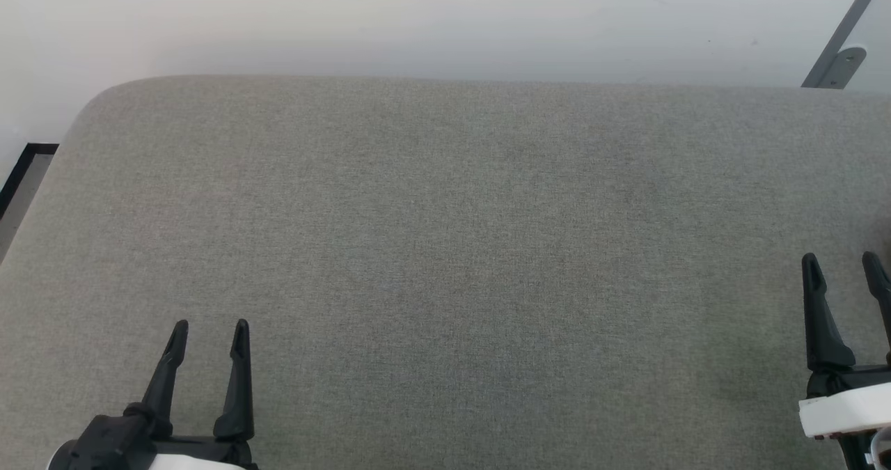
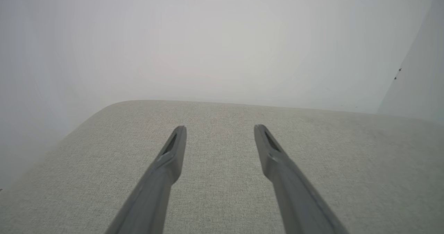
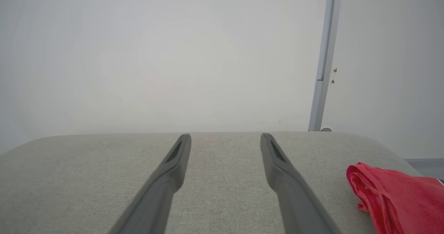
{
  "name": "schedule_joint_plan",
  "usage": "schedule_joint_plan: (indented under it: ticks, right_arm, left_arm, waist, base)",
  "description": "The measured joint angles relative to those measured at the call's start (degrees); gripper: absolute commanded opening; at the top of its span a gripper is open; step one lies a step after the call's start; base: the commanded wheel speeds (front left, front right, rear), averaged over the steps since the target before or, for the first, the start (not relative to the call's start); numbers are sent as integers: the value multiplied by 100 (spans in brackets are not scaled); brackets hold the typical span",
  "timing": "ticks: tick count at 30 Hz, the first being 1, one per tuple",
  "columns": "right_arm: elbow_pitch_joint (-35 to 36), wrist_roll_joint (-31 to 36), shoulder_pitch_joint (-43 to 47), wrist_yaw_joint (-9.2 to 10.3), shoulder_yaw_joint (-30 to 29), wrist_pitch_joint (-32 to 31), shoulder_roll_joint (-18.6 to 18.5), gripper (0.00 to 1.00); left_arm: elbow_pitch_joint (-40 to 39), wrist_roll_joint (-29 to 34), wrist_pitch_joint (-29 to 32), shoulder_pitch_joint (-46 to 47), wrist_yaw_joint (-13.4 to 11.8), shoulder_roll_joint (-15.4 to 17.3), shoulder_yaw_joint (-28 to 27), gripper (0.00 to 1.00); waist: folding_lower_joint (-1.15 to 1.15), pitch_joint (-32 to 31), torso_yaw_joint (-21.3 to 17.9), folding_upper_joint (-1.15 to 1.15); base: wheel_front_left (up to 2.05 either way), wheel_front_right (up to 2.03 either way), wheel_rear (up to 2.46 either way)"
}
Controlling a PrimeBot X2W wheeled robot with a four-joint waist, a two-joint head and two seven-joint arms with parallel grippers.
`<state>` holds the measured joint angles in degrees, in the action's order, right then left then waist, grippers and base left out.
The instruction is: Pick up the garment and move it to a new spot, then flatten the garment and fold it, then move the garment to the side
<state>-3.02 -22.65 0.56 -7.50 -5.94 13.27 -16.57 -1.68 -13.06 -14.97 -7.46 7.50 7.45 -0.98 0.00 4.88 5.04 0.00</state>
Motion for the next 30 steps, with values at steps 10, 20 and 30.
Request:
schedule_joint_plan:
  ticks: [10,20,30]
  right_arm:
    - [71,4,4,0,-25,-62,51,100]
    - [67,-8,10,0,2,-64,63,100]
    - [33,-59,4,0,40,-62,80,100]
  left_arm:
    - [8,-15,0,4,0,-19,56,100]
    - [-14,-31,0,3,0,-27,53,100]
    - [-12,-59,0,-1,0,-70,36,100]
  waist:
    - [0,-20,1,0]
    - [0,-38,-6,0]
    - [0,-56,-58,0]
  base:
    - [0,0,0]
    - [0,0,0]
    - [0,0,0]
